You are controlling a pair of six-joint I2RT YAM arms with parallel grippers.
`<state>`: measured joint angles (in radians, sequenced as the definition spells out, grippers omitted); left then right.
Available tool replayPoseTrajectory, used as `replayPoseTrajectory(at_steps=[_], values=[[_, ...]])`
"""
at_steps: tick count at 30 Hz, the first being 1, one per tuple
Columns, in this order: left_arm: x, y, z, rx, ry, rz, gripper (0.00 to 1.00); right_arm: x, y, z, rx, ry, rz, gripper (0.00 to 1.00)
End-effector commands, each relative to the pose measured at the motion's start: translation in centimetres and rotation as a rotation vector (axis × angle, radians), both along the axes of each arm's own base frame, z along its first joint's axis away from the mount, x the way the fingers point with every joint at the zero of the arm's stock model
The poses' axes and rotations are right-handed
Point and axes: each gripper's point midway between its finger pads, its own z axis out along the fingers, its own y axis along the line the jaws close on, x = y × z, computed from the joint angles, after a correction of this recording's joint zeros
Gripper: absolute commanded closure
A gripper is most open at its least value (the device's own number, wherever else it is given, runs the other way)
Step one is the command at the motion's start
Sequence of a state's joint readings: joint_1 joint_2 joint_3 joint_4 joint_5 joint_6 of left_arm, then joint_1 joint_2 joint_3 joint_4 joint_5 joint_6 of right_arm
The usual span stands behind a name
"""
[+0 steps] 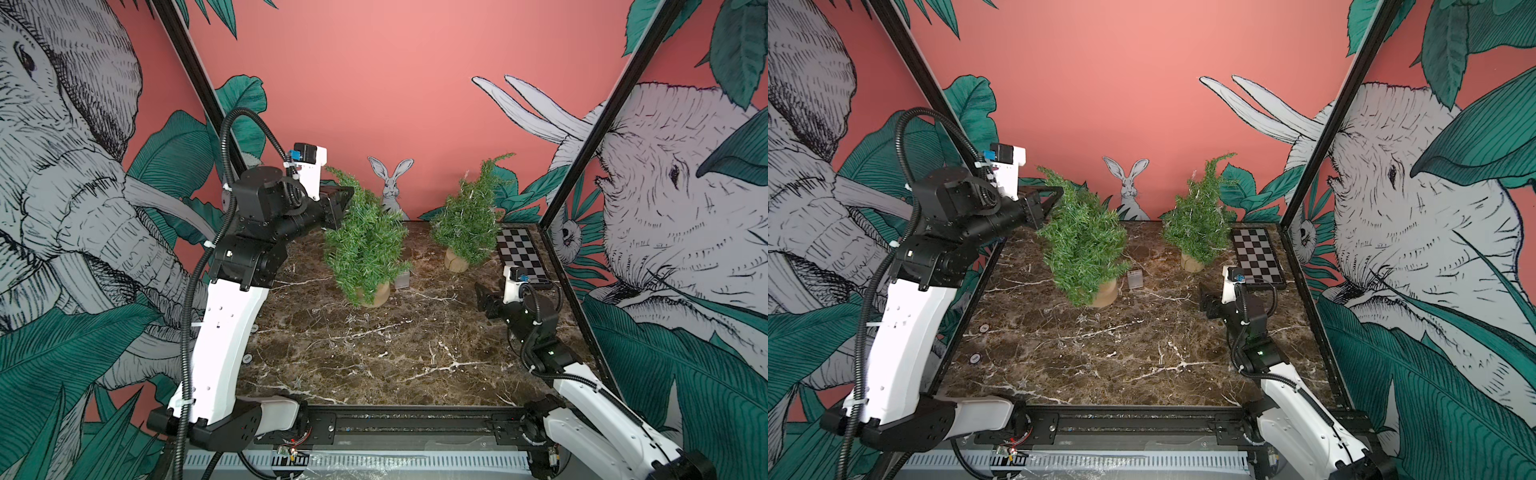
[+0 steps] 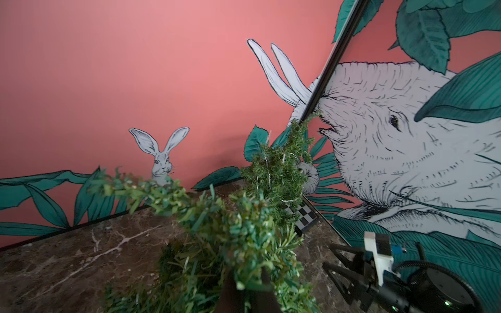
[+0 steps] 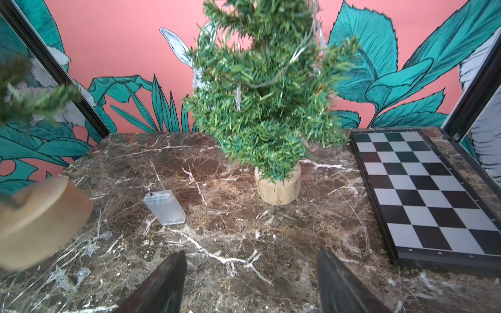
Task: Wrap string light around the christmas tree
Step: Place the christmas tree at the center of the board.
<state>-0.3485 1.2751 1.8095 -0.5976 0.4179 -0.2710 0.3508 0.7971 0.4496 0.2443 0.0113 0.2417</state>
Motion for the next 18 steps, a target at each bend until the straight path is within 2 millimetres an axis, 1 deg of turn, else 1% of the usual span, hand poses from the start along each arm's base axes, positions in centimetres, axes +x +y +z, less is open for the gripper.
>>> replayPoseTrajectory(at_steps=[1, 4, 8, 11, 14, 18], values=[[-3.3, -1.4, 3.6, -0.104, -0.108, -0.096, 1.0, -0.1, -0.6, 2.5, 0.022, -0.055, -0.035, 0.23], [-4.9, -3.5, 2.7, -0.117, -0.087, -0.18, 1.0, -0.5, -1.1, 2.9, 0.024, -0.065, -0.051, 0.23], [-6.3, -4.9, 2.1, -0.115, -0.093, -0.226, 1.0, -1.2, -1.7, 3.4, 0.018, -0.064, -0.073, 0.23], [-6.4, -5.6, 1.5, -0.135, -0.077, -0.234, 1.0, -2.0, -2.1, 3.7, 0.017, -0.063, -0.078, 0.23], [-6.4, -6.7, 0.3, -0.148, -0.047, -0.264, 1.0, -2.7, -2.5, 3.9, 0.009, -0.066, -0.085, 0.23], [-6.0, -8.9, -2.3, -0.161, 0.015, -0.295, 1.0, -3.4, -3.1, 4.1, -0.024, -0.074, -0.098, 0.22]])
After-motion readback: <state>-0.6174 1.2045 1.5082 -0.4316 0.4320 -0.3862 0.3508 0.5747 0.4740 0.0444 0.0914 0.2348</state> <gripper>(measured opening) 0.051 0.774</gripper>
